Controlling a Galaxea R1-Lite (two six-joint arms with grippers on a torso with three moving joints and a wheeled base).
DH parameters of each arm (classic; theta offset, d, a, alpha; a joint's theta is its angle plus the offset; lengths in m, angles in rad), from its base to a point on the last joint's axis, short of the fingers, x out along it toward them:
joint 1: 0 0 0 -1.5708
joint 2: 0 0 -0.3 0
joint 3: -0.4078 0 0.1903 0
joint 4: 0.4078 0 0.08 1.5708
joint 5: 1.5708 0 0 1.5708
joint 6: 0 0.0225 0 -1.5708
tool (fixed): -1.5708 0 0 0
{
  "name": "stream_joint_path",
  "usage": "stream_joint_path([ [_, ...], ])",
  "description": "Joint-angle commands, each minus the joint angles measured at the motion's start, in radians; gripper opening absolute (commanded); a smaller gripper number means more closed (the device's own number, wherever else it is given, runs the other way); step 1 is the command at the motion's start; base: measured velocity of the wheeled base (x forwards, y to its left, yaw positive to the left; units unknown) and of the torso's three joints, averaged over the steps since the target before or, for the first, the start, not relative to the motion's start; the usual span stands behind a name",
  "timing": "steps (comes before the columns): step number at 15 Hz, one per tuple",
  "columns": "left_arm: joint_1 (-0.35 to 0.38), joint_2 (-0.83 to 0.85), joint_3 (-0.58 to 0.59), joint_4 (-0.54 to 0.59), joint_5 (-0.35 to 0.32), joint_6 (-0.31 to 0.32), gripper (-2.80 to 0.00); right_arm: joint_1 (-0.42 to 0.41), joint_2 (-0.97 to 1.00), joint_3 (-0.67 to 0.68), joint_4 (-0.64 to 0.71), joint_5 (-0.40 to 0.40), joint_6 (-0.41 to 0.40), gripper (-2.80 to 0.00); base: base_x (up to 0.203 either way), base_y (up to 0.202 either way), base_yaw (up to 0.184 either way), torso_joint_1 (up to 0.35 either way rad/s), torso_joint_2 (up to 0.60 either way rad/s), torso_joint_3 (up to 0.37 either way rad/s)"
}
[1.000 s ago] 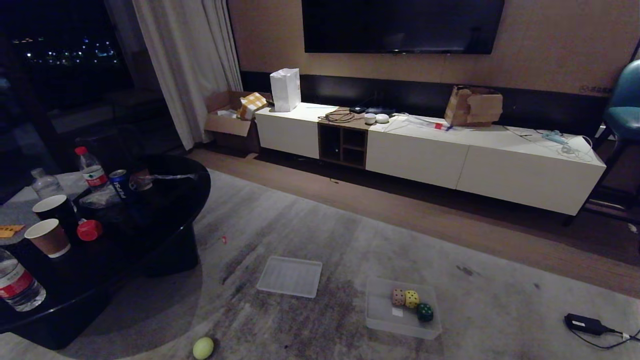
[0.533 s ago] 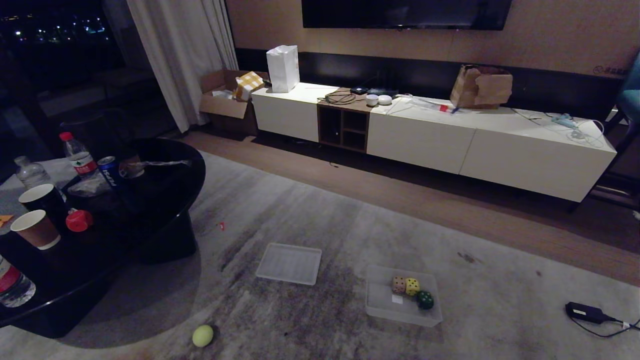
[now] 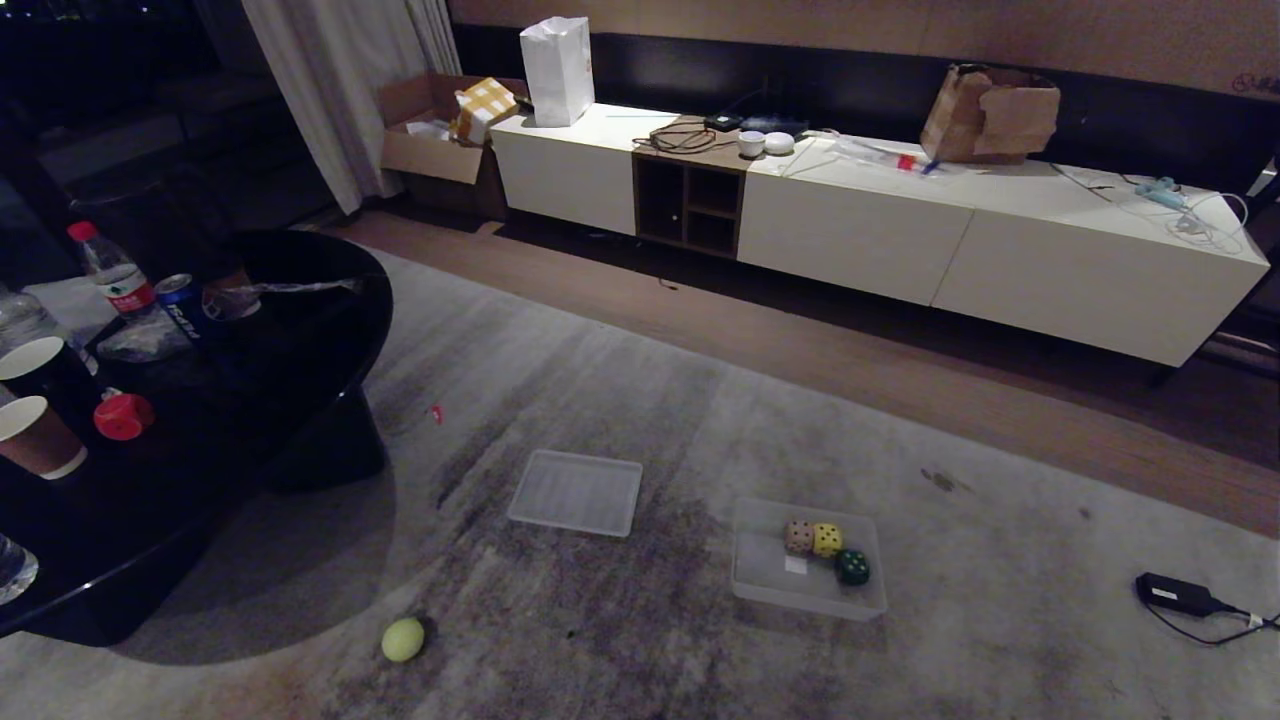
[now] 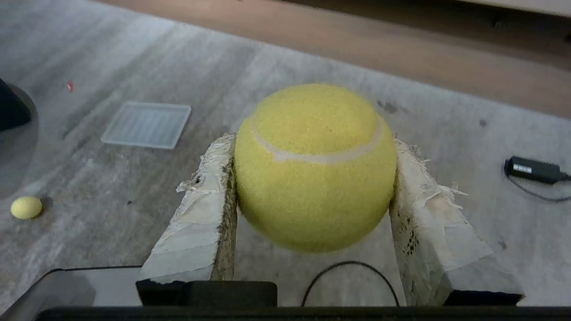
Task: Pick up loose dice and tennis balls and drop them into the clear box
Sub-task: Put the ball in the box
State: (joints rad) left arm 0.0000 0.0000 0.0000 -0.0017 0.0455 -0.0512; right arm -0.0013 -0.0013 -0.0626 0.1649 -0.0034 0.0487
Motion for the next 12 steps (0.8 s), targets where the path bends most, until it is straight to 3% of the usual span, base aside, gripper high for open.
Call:
stream_joint_path([
  [1,0.000,0.002,0.002,-0.001,0.000,0.002,-2.80,0.001,0.001,0.000,0.001,0.000,0.000,-2.80,0.000,0.000,0.000,0.002,0.00,-0.198],
  [12,0.000,0.002,0.002,0.000,0.000,0.001,-2.80,0.000,0.001,0.000,0.001,0.000,0.000,-2.80,0.000,0.000,0.000,0.002,0.00,-0.199],
])
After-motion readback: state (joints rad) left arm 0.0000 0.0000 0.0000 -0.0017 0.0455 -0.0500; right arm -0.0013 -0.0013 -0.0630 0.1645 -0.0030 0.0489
